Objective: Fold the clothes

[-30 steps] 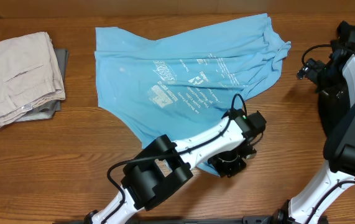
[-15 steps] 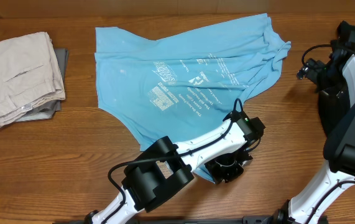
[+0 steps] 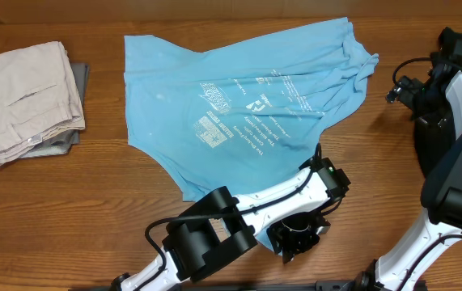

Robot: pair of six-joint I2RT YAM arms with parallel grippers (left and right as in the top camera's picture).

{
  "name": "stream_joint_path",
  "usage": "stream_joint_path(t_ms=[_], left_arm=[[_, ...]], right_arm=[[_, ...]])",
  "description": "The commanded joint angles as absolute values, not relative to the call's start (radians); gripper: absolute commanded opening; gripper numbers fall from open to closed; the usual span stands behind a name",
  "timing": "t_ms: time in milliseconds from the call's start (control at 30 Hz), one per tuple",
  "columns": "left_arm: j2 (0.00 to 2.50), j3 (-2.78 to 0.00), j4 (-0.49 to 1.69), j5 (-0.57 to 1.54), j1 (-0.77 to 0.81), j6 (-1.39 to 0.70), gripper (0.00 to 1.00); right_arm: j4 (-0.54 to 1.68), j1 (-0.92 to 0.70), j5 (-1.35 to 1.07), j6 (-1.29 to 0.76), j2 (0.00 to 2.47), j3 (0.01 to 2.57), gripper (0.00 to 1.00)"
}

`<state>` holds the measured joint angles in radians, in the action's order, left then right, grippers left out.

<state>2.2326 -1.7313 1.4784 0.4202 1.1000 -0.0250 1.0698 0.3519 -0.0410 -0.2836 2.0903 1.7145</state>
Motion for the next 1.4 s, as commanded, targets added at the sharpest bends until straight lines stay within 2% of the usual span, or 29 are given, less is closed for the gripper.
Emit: stream_joint_path(t_ms=[0, 133, 167, 200, 233, 467, 800, 1367], left_arm=[[2.189, -1.731, 1.462, 0.439, 1.095, -0.031, 0.28], [2.184, -1.731, 1.416, 0.438, 1.085, -0.054, 0.24], [2.184, -1.731, 1.401, 0.438, 1.085, -0.054, 0.17], [2.184, -1.731, 1.383, 0.436, 1.085, -0.06, 0.05], [2.184, -1.731, 1.365, 0.433, 1.085, -0.073, 0.04], [2.186, -1.715, 1.3, 0.279, 1.091, -0.22, 0.04], [2.186, -1.596, 1.214, 0.282, 1.086, -0.294, 0.04], [2.185, -1.533, 1.277, 0.302, 1.106, -0.303, 0.04]], right_arm=[[1.067, 0.35, -0.038, -0.281, 2.076, 1.725, 1.0], [1.067, 0.35, -0.038, -0.281, 2.076, 1.725, 1.0], [1.067, 0.35, -0.038, -0.281, 2.076, 1.725, 1.0], [1.067, 0.35, -0.038, -0.281, 2.076, 1.725, 1.0], [1.067, 0.35, -0.038, -0.281, 2.076, 1.725, 1.0], [1.067, 0.35, -0.038, -0.281, 2.076, 1.725, 1.0], [1.067, 0.35, -0.038, -0.281, 2.076, 1.725, 1.0], [1.067, 0.35, -0.038, -0.281, 2.076, 1.725, 1.0]])
